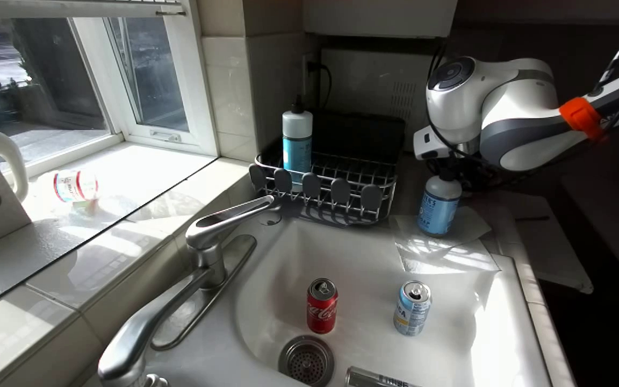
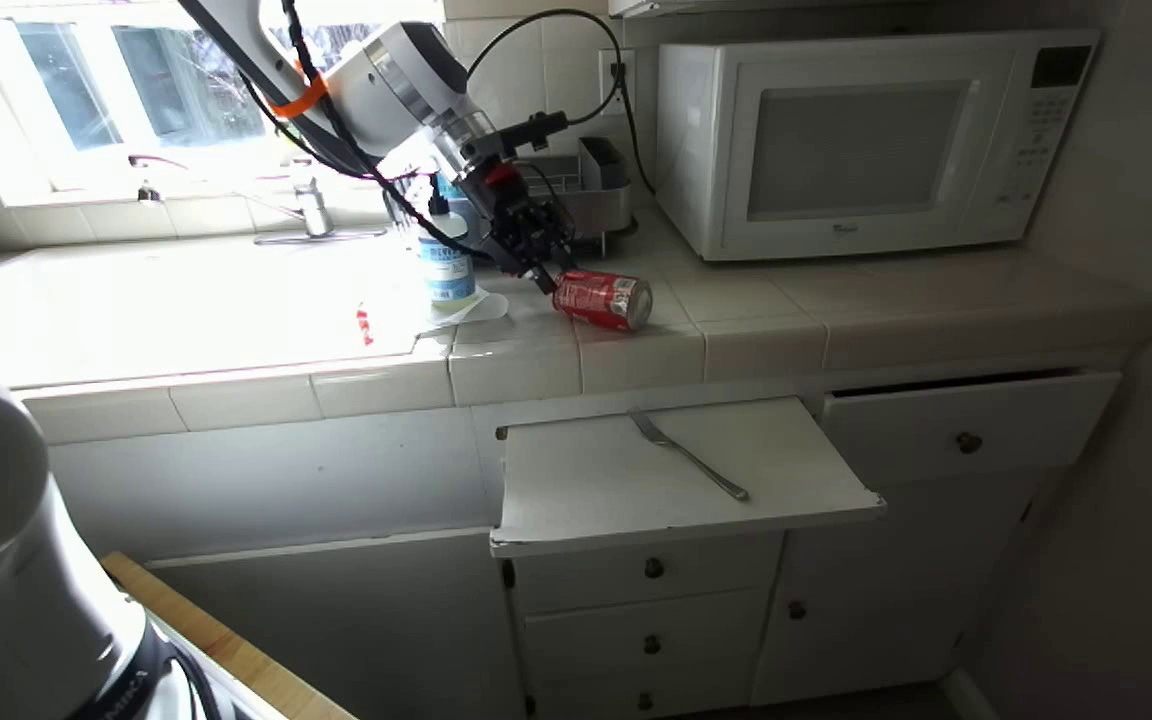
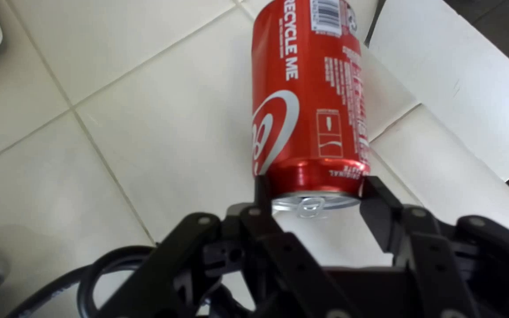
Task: Move the can to the left then put it upright
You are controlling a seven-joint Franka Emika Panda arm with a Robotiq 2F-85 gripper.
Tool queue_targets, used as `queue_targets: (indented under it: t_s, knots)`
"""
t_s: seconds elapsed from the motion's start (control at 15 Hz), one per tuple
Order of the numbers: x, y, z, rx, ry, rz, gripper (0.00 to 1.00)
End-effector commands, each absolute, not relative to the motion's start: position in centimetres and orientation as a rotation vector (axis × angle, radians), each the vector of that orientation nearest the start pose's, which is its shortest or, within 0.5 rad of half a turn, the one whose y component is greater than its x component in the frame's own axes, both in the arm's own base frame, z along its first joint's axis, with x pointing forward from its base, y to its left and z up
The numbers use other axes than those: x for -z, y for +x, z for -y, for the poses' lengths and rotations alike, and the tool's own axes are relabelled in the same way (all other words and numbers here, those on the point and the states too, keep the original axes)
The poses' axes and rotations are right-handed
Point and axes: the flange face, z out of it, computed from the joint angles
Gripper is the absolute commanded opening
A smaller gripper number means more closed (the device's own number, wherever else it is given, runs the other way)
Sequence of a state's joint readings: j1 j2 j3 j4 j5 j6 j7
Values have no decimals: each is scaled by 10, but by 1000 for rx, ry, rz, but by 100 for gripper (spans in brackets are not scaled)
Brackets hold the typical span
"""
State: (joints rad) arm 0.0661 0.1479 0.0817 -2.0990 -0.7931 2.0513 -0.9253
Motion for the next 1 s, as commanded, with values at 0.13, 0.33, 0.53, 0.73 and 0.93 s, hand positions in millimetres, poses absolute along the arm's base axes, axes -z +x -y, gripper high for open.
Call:
queue_targets:
  t_s: [0.13, 0.33, 0.53, 0.73, 0.93]
  knots:
    - [-364, 558, -41, 515, 1836, -1747, 16]
    - [-379, 559, -41, 483, 1842, -1734, 0]
    - [-387, 561, -39, 466, 1835, -1720, 0]
    - [-389, 562, -38, 464, 1836, -1712, 28]
    - [-381, 561, -37, 494, 1843, -1710, 49]
